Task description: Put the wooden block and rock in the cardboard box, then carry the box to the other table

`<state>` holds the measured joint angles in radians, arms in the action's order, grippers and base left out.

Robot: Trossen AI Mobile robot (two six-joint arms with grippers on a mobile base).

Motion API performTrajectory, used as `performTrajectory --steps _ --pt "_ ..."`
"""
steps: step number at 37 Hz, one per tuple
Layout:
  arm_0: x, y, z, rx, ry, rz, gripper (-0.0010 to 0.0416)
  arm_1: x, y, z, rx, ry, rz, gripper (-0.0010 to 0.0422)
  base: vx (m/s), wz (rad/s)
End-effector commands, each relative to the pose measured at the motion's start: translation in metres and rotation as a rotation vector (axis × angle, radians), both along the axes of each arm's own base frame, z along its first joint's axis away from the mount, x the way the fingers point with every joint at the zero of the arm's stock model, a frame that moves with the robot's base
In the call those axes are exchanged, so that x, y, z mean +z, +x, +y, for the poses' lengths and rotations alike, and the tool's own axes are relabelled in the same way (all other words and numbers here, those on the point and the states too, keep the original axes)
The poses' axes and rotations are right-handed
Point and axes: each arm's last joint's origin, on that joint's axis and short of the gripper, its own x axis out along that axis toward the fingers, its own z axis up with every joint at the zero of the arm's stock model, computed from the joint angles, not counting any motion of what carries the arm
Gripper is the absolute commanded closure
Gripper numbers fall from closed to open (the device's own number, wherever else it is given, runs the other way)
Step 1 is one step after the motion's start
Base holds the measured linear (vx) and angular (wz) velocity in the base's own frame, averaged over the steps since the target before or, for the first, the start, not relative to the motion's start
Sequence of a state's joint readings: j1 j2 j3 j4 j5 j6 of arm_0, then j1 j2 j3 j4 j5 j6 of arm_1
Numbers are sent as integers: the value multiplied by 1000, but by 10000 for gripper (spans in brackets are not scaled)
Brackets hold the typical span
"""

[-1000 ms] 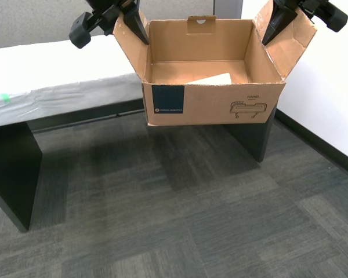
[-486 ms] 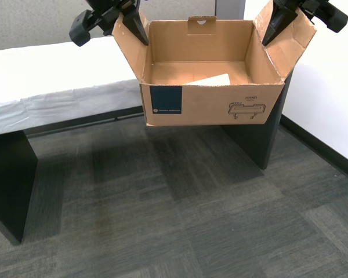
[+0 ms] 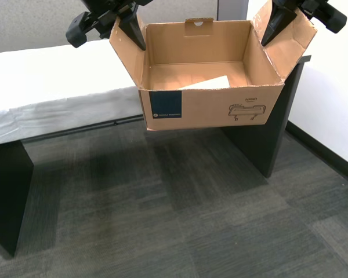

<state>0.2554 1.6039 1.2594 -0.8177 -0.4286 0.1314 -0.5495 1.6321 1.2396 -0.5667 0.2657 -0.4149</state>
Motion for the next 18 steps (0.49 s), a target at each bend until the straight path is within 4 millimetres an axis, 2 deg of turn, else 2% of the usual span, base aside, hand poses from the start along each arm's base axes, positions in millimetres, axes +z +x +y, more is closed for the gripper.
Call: performTrajectory --steps 1,18 --pt "1 0 1 11 18 -2 407 1 0 -1 -17 -11 -4 413 154 16" --pt "1 0 1 10 18 -2 406 1 -2 -2 0 -17 16 413 151 17"
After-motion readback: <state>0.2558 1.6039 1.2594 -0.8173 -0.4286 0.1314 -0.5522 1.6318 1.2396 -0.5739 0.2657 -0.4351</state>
